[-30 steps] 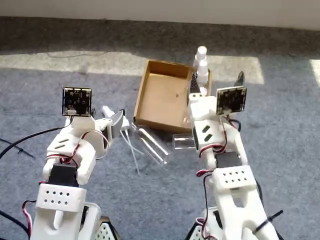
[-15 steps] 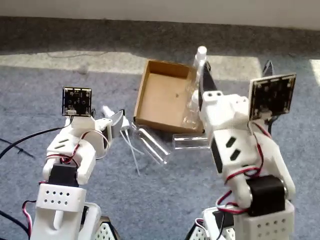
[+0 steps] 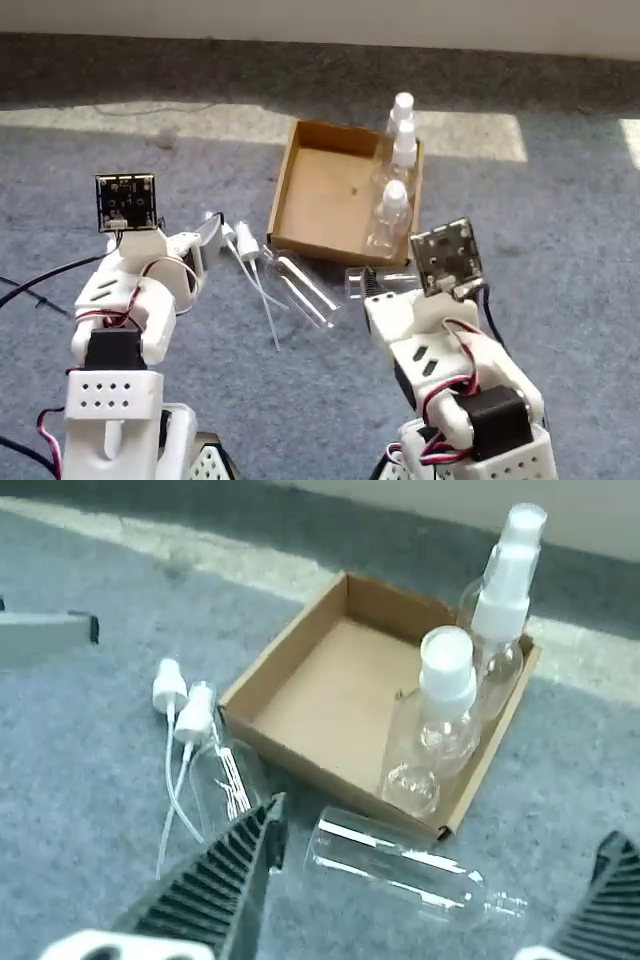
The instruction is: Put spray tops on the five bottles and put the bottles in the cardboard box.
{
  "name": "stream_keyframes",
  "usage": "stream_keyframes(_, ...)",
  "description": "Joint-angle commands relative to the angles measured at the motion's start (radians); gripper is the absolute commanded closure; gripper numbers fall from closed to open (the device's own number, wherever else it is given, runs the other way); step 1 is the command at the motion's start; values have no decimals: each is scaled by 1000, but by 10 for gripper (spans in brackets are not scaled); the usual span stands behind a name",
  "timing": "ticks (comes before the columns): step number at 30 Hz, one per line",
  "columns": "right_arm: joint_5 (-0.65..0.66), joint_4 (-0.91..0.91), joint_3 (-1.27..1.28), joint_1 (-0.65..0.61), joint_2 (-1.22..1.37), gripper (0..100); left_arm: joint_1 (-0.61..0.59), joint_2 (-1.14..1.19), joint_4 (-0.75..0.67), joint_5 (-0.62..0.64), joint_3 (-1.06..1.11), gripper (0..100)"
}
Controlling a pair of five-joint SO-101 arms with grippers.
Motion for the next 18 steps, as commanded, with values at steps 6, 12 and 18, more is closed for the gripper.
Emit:
stream_keyframes(6, 43, 50, -102, -125, 278, 602, -265, -8, -51, -26, -4, 740)
stream_keyframes(12, 38, 31, -278, -254, 550, 602, -645, -8, -104, -342, 79, 740)
stream_keyframes(18, 40, -35, -447, -335, 892, 602, -765, -16, -310, -474, 305, 740)
